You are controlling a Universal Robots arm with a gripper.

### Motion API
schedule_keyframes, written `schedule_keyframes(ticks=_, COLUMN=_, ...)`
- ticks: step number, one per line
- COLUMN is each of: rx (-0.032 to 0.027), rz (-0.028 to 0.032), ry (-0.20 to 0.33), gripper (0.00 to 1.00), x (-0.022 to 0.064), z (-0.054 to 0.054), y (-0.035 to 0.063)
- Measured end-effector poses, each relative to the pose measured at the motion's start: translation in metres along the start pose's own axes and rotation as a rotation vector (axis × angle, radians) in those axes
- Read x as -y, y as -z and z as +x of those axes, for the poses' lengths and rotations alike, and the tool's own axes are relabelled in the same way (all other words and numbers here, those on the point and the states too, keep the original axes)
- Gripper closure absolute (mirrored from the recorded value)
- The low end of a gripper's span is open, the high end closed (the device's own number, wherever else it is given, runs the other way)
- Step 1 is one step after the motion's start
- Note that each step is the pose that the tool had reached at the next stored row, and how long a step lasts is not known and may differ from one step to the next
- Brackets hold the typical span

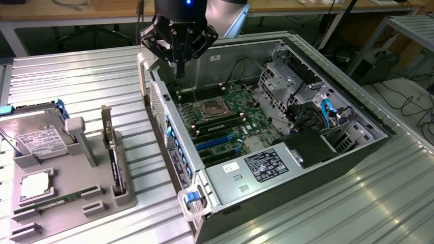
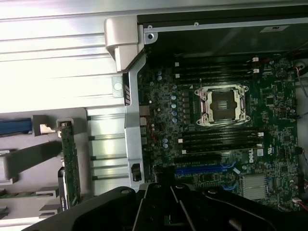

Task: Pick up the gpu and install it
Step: 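Reach for the gpu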

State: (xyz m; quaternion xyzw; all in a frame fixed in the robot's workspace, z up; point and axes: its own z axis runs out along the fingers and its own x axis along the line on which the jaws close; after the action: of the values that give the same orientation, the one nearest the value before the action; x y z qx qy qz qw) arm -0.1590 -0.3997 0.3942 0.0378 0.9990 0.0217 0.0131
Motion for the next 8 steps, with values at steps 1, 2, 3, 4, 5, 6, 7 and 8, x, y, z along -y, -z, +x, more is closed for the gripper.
schedule_keyframes(ticks=1, rx=0.0000, rz=0.0000, ry=0.000, gripper=0.89, x=0.0000, z=0.0003, y=0.0000)
schedule_keyframes(ticks=2, rx=0.0000, rz=0.0000, ry=0.000, gripper=0.89, x=0.0001, z=0.0009, y=0.0000)
schedule_keyframes(ticks=3, rx=0.0000, rz=0.0000, ry=0.000, gripper=0.89, x=0.0002, z=0.0012, y=0.0000)
schedule_keyframes(ticks=4, rx=0.0000, rz=0.0000, ry=0.000, gripper=0.89, x=0.0002, z=0.0015, y=0.0000)
schedule_keyframes(ticks=5, rx=0.0000, rz=0.0000, ry=0.000, gripper=0.89, x=0.0002, z=0.0018, y=0.0000)
schedule_keyframes(ticks=6, rx=0.0000, rz=0.0000, ry=0.000, gripper=0.89, x=0.0003, z=0.0021, y=0.0001)
schedule_keyframes(ticks=7, rx=0.0000, rz=0.0000, ry=0.000, gripper=0.89, x=0.0007, z=0.0053, y=0.0002)
schedule_keyframes(ticks=8, rx=0.0000, rz=0.0000, ry=0.000, gripper=0.89, x=0.0012, z=0.0091, y=0.0003)
